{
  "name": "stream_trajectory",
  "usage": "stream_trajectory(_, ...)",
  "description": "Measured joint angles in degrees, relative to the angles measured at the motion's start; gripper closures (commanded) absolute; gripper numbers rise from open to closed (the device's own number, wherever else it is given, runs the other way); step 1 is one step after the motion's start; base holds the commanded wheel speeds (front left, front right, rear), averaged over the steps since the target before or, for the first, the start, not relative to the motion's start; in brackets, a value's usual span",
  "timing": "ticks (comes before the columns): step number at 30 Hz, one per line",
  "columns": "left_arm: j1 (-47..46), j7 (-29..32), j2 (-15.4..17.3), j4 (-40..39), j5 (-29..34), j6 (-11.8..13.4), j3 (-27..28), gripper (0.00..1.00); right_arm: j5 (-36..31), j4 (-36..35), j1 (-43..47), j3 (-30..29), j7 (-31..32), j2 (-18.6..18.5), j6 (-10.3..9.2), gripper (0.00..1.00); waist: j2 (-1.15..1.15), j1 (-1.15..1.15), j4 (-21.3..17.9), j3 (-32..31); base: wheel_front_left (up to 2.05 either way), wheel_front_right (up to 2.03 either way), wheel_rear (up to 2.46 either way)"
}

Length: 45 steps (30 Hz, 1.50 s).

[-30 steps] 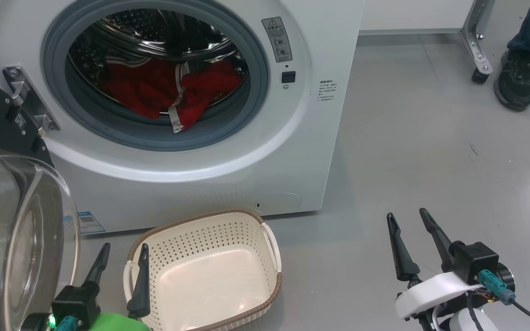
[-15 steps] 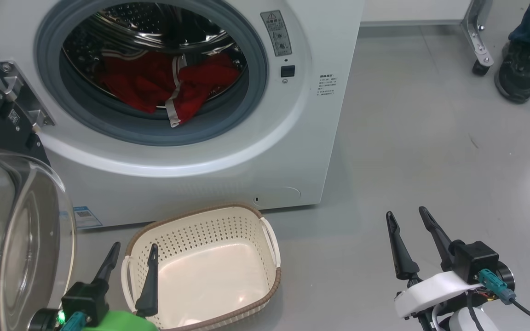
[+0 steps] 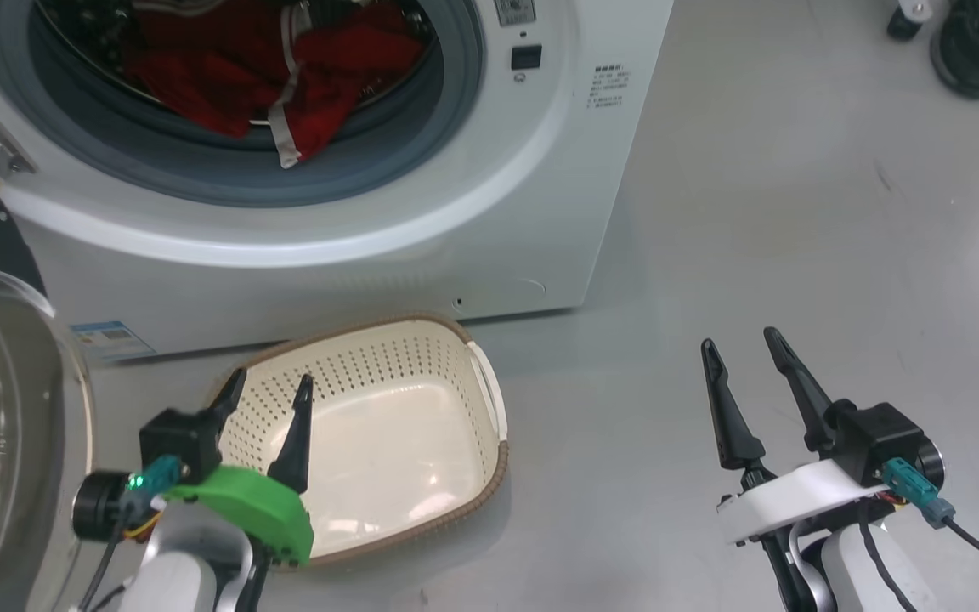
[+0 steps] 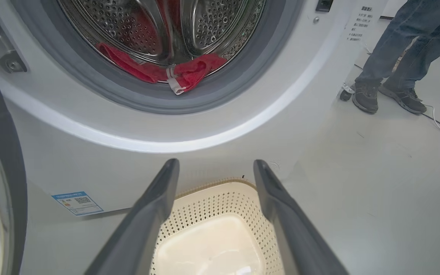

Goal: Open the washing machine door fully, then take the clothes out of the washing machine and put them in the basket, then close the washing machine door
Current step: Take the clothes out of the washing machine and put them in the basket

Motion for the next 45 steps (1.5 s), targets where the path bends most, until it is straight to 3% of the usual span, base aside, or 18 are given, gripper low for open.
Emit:
stream_trajectory(5, -6.0, 3.7, 0.4, 4.9, 0.2, -0.2, -0.4, 0.0, 0.0, -0.7, -2.3, 1.6, 0.0, 0.0, 0.04, 0.0, 0.0, 0.0, -0.9, 3.7, 0.0, 0.0, 0.0)
stream_trajectory(14, -19.7, 8.4, 4.4, 8.7, 3.0, -0.2, 1.2, 0.0, 0.4, -3.0, -7.1, 3.9, 0.0, -0.1, 0.03, 0.0, 0.0, 0.0, -3.9, 10.6, 0.0, 0.0, 0.0)
stream_trajectory(33, -46.5, 17.9, 12.6, 14.9, 1.6, -0.1, 8.6, 0.0, 9.2, -4.7, -14.8, 9.4, 0.0, -0.1, -1.15, 0.0, 0.0, 0.0, -13.9, 23.7, 0.0, 0.0, 0.0)
stream_trajectory(45, -53.5, 20.6, 12.9, 22.1, 1.6, 0.2, 9.2, 0.0, 10.1, -4.6, -16.9, 10.8, 0.0, -0.1, -2.05, 0.0, 0.0, 0.0, -18.0, 27.9, 0.0, 0.0, 0.0)
